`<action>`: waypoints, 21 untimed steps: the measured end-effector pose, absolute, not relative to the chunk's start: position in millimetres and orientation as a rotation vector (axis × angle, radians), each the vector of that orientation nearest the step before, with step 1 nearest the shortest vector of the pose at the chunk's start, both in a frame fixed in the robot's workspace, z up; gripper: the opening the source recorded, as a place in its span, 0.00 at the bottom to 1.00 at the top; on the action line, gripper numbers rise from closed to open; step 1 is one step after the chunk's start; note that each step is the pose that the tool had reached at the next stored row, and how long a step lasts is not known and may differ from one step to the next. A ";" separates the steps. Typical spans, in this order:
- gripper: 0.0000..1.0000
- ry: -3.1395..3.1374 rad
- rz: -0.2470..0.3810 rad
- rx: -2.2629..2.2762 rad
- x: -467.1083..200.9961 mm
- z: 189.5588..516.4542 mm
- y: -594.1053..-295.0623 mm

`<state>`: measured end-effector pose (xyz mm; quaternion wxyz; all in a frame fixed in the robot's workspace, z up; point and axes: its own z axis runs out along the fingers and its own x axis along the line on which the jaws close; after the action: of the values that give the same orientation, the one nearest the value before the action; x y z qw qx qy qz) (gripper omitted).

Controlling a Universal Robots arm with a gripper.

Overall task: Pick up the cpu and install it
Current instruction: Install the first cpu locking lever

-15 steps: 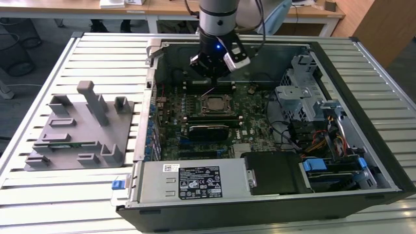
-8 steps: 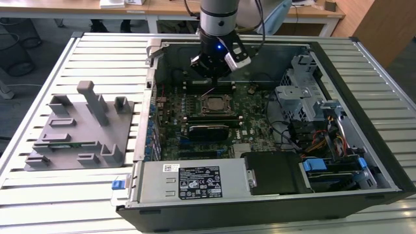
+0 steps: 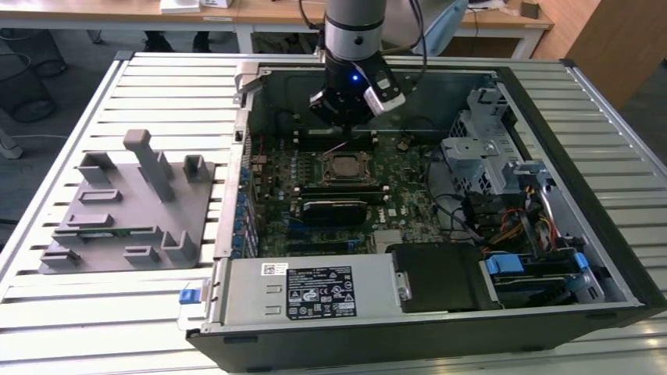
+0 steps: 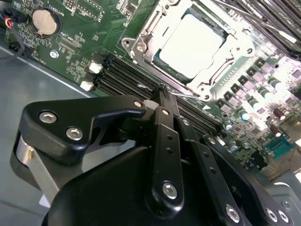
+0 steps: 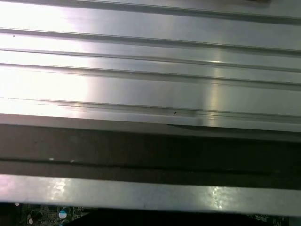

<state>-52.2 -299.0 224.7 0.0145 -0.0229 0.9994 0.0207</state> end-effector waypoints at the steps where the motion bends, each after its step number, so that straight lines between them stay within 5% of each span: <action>1: 0.11 3.111 0.064 -0.071 -51.3 223.9 -299.0; 21: 0.11 3.114 0.062 -0.071 -39.4 204.6 -298.9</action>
<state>-39.4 -298.9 204.6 0.0132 -0.0228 0.9995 0.0199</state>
